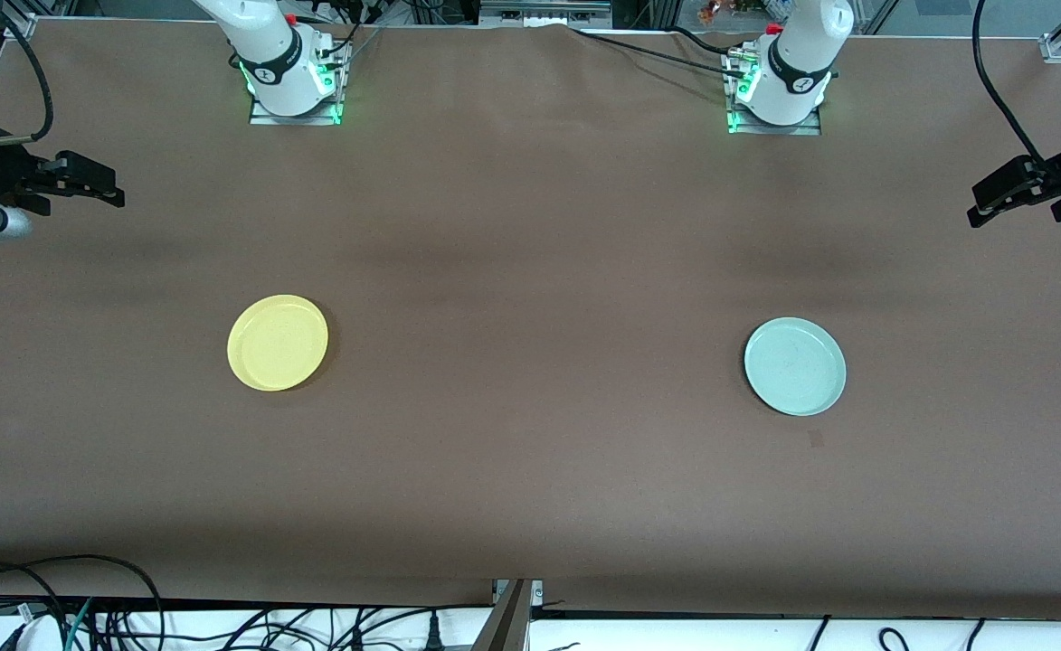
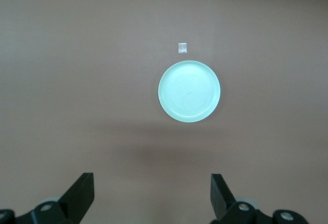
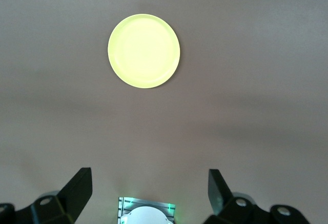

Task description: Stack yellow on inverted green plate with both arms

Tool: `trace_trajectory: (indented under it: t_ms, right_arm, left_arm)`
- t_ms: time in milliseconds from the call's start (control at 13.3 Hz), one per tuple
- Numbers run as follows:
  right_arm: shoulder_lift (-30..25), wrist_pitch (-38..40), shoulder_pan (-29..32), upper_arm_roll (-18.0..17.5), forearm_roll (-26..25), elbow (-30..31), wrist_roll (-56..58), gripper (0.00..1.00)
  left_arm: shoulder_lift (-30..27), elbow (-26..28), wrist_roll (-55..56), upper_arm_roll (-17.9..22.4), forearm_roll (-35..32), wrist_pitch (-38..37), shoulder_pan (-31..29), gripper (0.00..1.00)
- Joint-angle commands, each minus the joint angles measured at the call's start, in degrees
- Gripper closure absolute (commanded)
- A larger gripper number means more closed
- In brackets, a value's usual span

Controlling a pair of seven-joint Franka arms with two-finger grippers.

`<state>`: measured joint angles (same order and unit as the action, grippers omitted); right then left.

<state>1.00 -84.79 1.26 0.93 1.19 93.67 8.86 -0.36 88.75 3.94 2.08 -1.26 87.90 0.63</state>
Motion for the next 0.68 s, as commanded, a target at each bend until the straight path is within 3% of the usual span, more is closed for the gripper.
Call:
trace_trajectory:
  t_ms: [0,601]
  right_arm:
    - [0.1,0.9,-0.1,0.1,-0.7,-0.8,0.6,0.00]
    - [0.1,0.8,-0.1,0.1,-0.7,-0.8,0.6,0.00]
  left_arm:
    - [-0.9,1.2,-0.6,-0.2,-0.1,1.3,-0.4,0.00]
    - [0.4,-0.3,0.1,-0.1,0.1,1.4,-0.4,0.00]
